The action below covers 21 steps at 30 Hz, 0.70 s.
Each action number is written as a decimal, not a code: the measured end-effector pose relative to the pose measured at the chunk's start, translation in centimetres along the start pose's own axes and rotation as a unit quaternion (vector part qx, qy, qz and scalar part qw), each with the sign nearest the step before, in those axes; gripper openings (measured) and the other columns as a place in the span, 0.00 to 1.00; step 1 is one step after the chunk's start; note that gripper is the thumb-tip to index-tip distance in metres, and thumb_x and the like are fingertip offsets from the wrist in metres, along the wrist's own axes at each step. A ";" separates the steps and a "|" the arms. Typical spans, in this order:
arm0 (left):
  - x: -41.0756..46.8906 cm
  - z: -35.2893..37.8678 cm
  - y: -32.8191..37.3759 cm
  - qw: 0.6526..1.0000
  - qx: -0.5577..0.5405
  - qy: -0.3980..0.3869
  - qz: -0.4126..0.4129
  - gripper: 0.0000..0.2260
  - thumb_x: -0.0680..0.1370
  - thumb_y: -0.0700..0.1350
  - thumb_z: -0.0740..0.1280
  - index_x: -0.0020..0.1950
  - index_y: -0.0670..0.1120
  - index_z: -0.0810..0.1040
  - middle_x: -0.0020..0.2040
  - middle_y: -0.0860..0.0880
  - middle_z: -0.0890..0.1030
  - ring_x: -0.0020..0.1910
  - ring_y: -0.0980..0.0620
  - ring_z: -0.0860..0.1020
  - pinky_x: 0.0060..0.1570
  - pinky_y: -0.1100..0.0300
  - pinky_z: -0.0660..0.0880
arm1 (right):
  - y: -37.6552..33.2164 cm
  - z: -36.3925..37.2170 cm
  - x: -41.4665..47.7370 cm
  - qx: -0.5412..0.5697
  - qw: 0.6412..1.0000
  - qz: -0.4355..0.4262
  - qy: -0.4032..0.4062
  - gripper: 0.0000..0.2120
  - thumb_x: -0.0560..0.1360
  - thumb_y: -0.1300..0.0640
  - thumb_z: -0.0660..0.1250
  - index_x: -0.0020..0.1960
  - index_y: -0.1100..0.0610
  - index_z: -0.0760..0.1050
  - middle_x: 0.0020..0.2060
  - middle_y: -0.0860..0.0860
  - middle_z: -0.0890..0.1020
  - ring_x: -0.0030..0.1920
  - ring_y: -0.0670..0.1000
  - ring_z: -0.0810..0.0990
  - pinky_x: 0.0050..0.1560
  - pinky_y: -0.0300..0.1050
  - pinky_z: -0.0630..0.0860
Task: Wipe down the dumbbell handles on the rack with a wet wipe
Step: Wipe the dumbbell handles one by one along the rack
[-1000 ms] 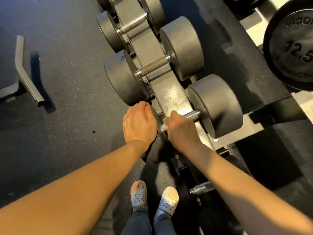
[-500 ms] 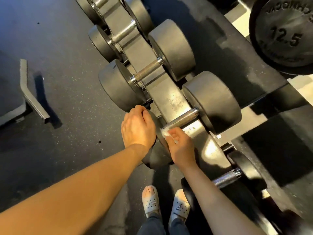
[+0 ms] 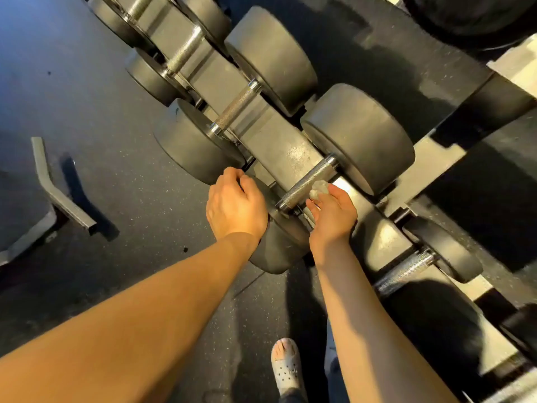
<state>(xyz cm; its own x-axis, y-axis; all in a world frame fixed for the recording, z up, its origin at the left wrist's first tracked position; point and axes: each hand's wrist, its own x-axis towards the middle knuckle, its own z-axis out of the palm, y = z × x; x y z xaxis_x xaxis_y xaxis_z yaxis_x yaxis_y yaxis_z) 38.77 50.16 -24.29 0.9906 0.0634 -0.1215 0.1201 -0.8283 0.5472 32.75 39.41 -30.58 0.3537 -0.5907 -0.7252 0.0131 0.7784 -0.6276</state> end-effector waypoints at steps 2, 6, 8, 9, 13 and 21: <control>0.0 -0.1 0.1 1.000 -0.001 -0.003 -0.003 0.12 0.79 0.52 0.50 0.48 0.52 0.73 0.47 0.51 0.79 0.49 0.46 0.75 0.51 0.44 0.74 | 0.4 -0.2 -0.5 -0.062 0.998 0.015 -0.012 0.08 0.79 0.69 0.67 0.56 0.64 0.81 0.48 0.56 0.84 0.47 0.52 0.82 0.42 0.38 0.80; 0.0 -0.1 0.0 1.000 0.004 -0.001 0.004 0.12 0.78 0.53 0.50 0.48 0.52 0.72 0.45 0.51 0.78 0.49 0.45 0.76 0.51 0.43 0.76 | -0.3 -1.0 -1.8 -0.209 0.973 0.060 -0.083 0.09 0.76 0.68 0.71 0.55 0.62 0.82 0.48 0.55 0.85 0.50 0.53 0.85 0.44 0.38 0.81; 0.0 -0.1 -0.1 1.000 0.007 -0.004 0.010 0.12 0.79 0.52 0.50 0.48 0.52 0.72 0.45 0.52 0.77 0.49 0.45 0.76 0.51 0.43 0.76 | -1.8 -0.6 -1.3 -0.106 0.992 0.045 -0.045 0.07 0.76 0.67 0.71 0.54 0.63 0.82 0.47 0.56 0.85 0.46 0.51 0.85 0.42 0.37 0.81; 0.1 0.1 -0.2 1.000 0.008 -0.005 0.012 0.11 0.79 0.52 0.51 0.48 0.52 0.72 0.44 0.53 0.76 0.48 0.45 0.76 0.50 0.44 0.76 | -2.8 -0.1 -0.8 -0.021 0.999 0.046 -0.015 0.04 0.77 0.67 0.71 0.51 0.63 0.81 0.45 0.55 0.84 0.43 0.50 0.84 0.41 0.37 0.80; 0.4 0.3 -0.5 1.000 0.016 0.000 0.017 0.11 0.80 0.51 0.52 0.48 0.51 0.72 0.43 0.53 0.77 0.48 0.45 0.76 0.50 0.44 0.76 | -3.7 1.9 0.5 0.100 0.991 0.031 0.084 0.03 0.78 0.67 0.69 0.49 0.62 0.82 0.39 0.55 0.83 0.36 0.49 0.80 0.35 0.38 0.78; 0.6 0.5 -0.7 1.000 0.015 0.002 0.026 0.11 0.80 0.52 0.52 0.48 0.51 0.73 0.41 0.53 0.77 0.48 0.44 0.77 0.52 0.40 0.76 | -1.4 0.5 -3.1 -0.183 0.981 -0.042 -0.051 0.03 0.76 0.62 0.74 0.46 0.59 0.80 0.40 0.52 0.83 0.37 0.46 0.79 0.32 0.31 0.75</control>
<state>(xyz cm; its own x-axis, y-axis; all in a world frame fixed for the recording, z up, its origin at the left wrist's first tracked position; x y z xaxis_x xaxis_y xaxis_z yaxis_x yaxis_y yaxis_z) 39.20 50.54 -25.13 0.9956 0.0221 -0.0912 0.0671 -0.8468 0.5277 32.14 40.27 -27.29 0.4580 -0.6100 -0.6467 -0.2847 0.5884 -0.7567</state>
